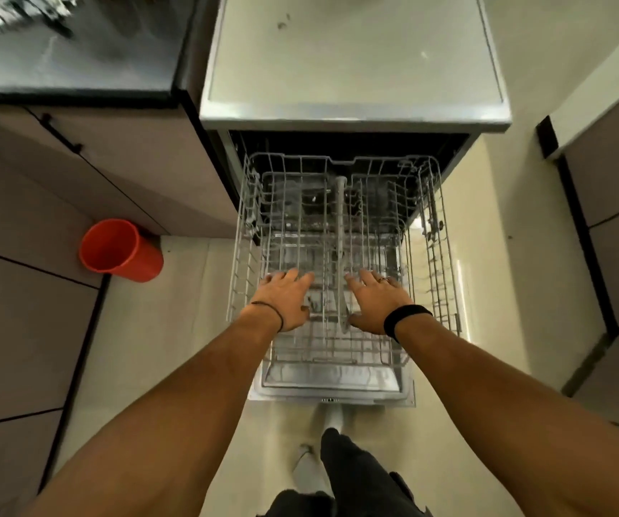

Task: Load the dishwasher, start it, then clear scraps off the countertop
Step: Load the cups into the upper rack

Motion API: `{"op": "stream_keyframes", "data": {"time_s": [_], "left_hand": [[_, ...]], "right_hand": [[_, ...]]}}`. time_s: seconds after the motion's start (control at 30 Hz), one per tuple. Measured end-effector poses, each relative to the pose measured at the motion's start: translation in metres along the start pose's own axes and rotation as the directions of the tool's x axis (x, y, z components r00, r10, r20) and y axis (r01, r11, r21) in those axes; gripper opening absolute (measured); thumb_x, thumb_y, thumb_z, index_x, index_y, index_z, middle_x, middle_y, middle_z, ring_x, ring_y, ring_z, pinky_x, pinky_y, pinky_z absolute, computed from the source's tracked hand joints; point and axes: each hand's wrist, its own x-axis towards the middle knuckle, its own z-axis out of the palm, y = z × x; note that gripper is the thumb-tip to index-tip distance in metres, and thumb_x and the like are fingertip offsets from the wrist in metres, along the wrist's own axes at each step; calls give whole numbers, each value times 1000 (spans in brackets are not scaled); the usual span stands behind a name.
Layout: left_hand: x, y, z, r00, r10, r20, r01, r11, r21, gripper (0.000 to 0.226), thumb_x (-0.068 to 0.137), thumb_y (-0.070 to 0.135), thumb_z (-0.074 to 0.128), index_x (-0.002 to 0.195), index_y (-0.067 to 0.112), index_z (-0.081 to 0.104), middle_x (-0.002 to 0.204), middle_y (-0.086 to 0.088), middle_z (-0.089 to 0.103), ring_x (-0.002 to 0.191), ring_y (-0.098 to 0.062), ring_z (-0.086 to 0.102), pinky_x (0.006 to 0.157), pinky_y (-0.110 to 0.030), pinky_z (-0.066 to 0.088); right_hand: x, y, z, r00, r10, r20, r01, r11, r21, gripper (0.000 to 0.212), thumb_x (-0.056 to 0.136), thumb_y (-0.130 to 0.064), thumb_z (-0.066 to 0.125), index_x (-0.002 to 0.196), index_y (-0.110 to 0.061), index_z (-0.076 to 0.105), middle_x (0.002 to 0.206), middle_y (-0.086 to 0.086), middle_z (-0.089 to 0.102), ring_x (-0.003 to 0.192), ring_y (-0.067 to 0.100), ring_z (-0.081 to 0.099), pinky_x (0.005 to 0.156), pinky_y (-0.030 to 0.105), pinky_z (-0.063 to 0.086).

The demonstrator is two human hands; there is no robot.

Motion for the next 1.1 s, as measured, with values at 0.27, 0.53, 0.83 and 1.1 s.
{"op": "stream_keyframes", "data": {"time_s": [0.27,0.53,0.83,1.1], "left_hand": [[-31,-29,-118,951,-72,-302,80,997,14,79,101,41,52,162,26,5,168,-7,12,152,-31,18,124,-52,15],[-87,-96,-210,745,-152,-649,180,983,-23,81,100,43,49,162,26,-1,170,-5,0,157,-26,-4,126,-50,5],[-156,-227,-271,610,-139,-780,224,975,2,82,99,45,50,162,27,1,170,-7,1,157,-27,0,126,-52,9],[-205,-333,-302,564,-123,-816,200,980,-10,86,97,44,55,163,23,3,169,-7,10,156,-28,7,125,-51,11]], "right_hand": [[7,-22,-127,971,-52,-234,42,998,-50,88,95,-53,55,160,-22,4,166,10,10,153,29,12,124,51,11],[8,-100,-240,868,-166,-468,108,983,-148,86,96,-60,50,160,-24,6,166,10,12,153,29,13,123,52,11],[12,-238,-325,761,-216,-611,125,974,-189,87,95,-59,51,160,-25,5,167,10,9,153,28,13,123,49,10],[26,-349,-368,717,-177,-674,116,984,-135,89,93,-61,53,160,-27,5,167,10,8,153,30,13,124,50,8]]}}
